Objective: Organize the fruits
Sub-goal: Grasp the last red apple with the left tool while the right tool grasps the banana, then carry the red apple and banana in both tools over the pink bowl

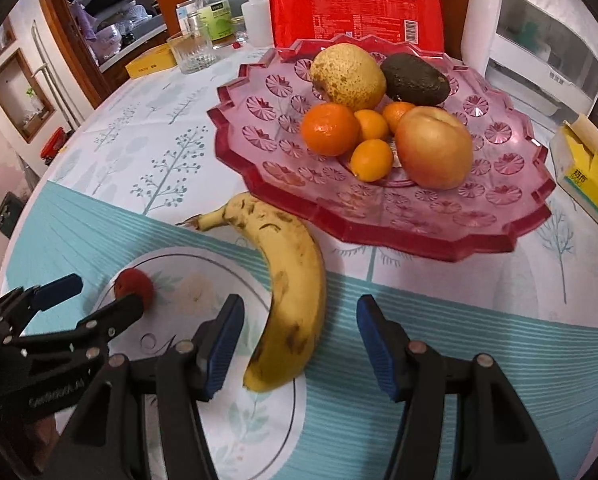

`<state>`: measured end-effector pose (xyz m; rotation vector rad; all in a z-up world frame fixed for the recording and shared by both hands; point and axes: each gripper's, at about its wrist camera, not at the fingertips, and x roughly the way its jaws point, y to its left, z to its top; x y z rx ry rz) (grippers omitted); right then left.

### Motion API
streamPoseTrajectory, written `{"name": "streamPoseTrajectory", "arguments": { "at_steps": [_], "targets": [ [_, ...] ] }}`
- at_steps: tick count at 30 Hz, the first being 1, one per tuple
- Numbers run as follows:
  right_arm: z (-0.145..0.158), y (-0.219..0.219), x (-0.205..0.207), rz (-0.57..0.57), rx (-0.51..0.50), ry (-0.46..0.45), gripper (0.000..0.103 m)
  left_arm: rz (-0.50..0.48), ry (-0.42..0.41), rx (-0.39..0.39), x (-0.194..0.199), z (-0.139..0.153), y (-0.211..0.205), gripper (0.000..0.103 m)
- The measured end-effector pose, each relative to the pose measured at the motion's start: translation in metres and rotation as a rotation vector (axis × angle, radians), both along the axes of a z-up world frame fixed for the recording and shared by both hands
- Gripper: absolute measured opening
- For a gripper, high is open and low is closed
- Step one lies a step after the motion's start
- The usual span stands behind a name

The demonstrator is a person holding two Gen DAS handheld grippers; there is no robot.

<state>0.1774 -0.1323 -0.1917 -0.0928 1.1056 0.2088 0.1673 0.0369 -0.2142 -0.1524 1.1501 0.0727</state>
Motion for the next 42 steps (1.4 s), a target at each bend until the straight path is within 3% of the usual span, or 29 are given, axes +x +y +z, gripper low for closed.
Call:
{"name": "streamPoseTrajectory", "arguments": {
  "at_steps": [9, 11, 15, 21, 23, 42],
  "targets": [
    [-0.020, 0.011, 0.014, -0.007, -0.085, 0.002, 0.059, 0.003, -0.013, 0.017, 0.004, -0.005, -0.008, 0.084],
    [-0.023, 0.011, 0.014, -0.007, -0.091, 0.000, 0.059, -0.004, -0.007, 0.021, 0.006, -0.007, -0.010, 0.076],
    [-0.022, 0.010, 0.017, -0.008, -0.079, -0.009, 0.058, -0.014, 0.005, 0.023, 0.007, -0.011, -0.013, 0.069],
    [-0.021, 0.016, 0.017, 0.031, -0.068, -0.021, 0.037, -0.052, -0.007, 0.044, 0.007, -0.009, -0.022, 0.045],
    [-0.021, 0.020, 0.015, 0.041, -0.082, -0.030, 0.035, -0.061, -0.011, 0.040, 0.007, -0.008, -0.024, 0.032],
    [-0.009, 0.018, -0.018, 0.127, 0.069, 0.004, 0.034, -0.043, -0.082, -0.006, -0.025, 0.015, -0.004, 0.031]
  ]
}}
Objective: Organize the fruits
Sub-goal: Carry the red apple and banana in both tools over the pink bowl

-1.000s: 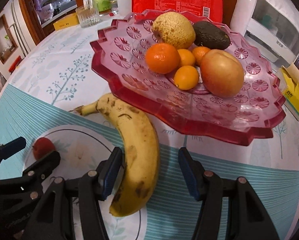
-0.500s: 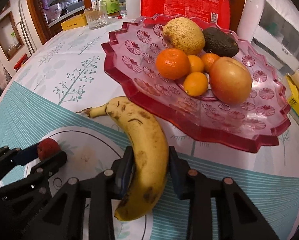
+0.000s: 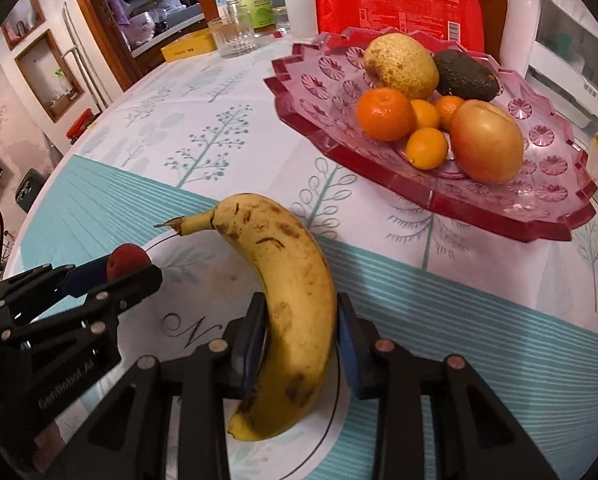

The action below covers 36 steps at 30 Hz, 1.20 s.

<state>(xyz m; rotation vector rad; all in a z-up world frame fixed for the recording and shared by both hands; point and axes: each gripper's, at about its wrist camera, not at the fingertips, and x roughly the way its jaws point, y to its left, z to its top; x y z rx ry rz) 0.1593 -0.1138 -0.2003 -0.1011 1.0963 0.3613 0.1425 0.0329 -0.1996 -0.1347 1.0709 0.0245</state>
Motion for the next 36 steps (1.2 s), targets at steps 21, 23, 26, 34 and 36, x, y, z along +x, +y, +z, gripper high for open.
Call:
{"name": "streamPoseTrajectory", "arguments": {
  "at_steps": [21, 23, 26, 34, 36],
  "targets": [
    [0.118, -0.045, -0.008, -0.054, 0.084, -0.139, 0.034, -0.120, -0.126, 0.055, 0.014, 0.128, -0.031, 0.031],
    [0.133, -0.057, -0.002, -0.077, 0.072, -0.169, 0.034, -0.146, -0.143, 0.052, 0.023, 0.138, -0.041, 0.031],
    [0.158, -0.076, 0.010, -0.114, 0.048, -0.222, 0.034, -0.179, -0.166, 0.067, 0.042, 0.152, -0.056, 0.031],
    [0.198, -0.118, 0.058, -0.215, -0.032, -0.287, 0.034, -0.233, -0.160, 0.063, 0.103, 0.161, -0.080, 0.031],
    [0.196, -0.124, 0.071, -0.235, -0.037, -0.277, 0.034, -0.241, -0.154, 0.055, 0.119, 0.158, -0.085, 0.031]
  ]
}}
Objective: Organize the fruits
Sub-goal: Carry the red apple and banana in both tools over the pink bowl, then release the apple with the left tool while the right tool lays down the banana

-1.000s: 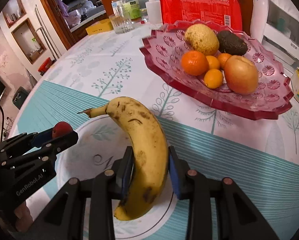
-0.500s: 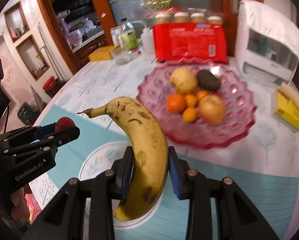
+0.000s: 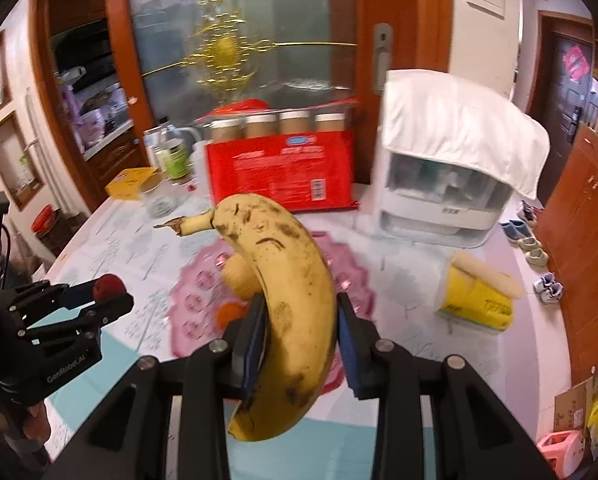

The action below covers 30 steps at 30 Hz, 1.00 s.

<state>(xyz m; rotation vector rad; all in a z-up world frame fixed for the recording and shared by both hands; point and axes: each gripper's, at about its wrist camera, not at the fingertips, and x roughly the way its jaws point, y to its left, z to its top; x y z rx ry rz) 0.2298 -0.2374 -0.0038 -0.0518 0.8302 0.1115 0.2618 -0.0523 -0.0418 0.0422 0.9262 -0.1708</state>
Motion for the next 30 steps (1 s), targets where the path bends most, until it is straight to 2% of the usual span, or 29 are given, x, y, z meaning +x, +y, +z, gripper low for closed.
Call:
{"name": "streamPoseTrajectory", "arguments": {
  "at_steps": [6, 11, 21, 27, 30],
  "targets": [
    [-0.031, -0.004, 0.033, -0.051, 0.027, 0.075, 0.034, -0.005, 0.045, -0.010, 0.031, -0.025, -0.011, 0.031],
    [-0.069, 0.001, 0.052, -0.078, 0.062, 0.141, 0.034, 0.000, 0.085, -0.007, 0.045, -0.052, -0.018, 0.031],
    [-0.129, -0.005, 0.069, -0.139, 0.086, 0.236, 0.034, -0.010, 0.165, 0.031, 0.065, -0.103, -0.032, 0.031],
    [-0.147, -0.006, 0.071, -0.145, 0.086, 0.265, 0.034, -0.021, 0.180, 0.043, 0.071, -0.118, -0.041, 0.031],
    [-0.147, -0.001, 0.070, -0.143, 0.064, 0.251, 0.034, -0.026, 0.187, 0.051, 0.073, -0.123, -0.044, 0.032]
  ]
}}
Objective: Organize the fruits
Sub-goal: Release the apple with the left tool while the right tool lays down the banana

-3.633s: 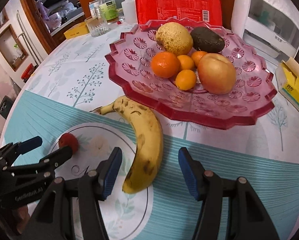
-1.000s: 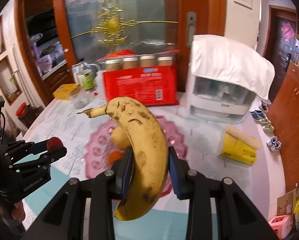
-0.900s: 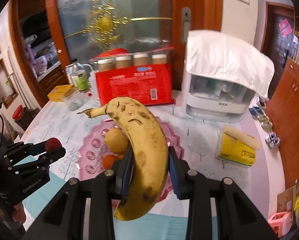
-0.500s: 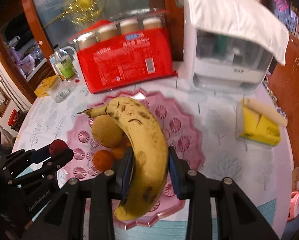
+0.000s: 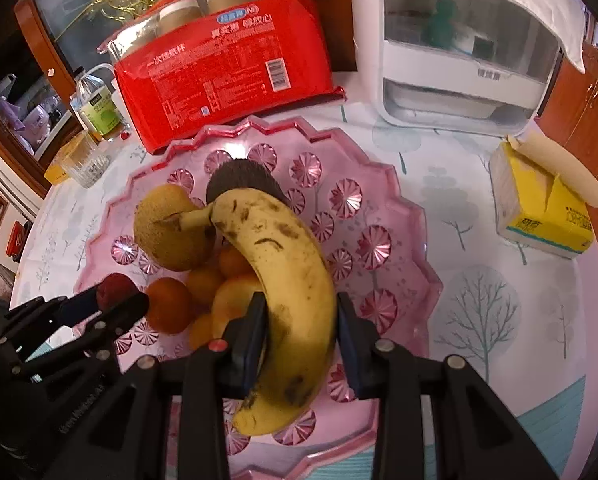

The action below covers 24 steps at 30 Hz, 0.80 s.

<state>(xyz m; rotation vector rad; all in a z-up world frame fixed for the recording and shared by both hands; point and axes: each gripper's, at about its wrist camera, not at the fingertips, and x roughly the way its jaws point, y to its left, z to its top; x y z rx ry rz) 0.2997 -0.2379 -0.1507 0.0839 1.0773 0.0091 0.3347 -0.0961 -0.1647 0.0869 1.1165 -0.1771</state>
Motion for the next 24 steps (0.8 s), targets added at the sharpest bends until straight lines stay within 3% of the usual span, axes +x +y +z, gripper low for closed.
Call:
{"name": "streamPoseTrajectory", "arguments": {
  "at_steps": [7, 9, 11, 14, 24],
  "targets": [
    [0.003, 0.005, 0.000, 0.022, -0.044, -0.006, 0.035, 0.002, 0.018, 0.018, 0.000, -0.006, 0.001, 0.033],
    [0.004, 0.006, -0.002, 0.027, -0.049, -0.008, 0.035, -0.001, 0.013, 0.028, -0.001, -0.006, 0.001, 0.037],
    [0.005, 0.007, -0.006, 0.033, -0.054, -0.016, 0.035, -0.002, 0.008, 0.036, -0.003, -0.005, 0.001, 0.056],
    [0.009, 0.009, -0.011, 0.036, -0.069, -0.034, 0.035, -0.001, -0.013, 0.046, -0.008, -0.001, 0.002, 0.070],
    [0.020, 0.008, -0.024, 0.038, -0.058, -0.065, 0.036, 0.003, -0.002, 0.042, -0.025, 0.008, 0.003, 0.081]
  ]
}}
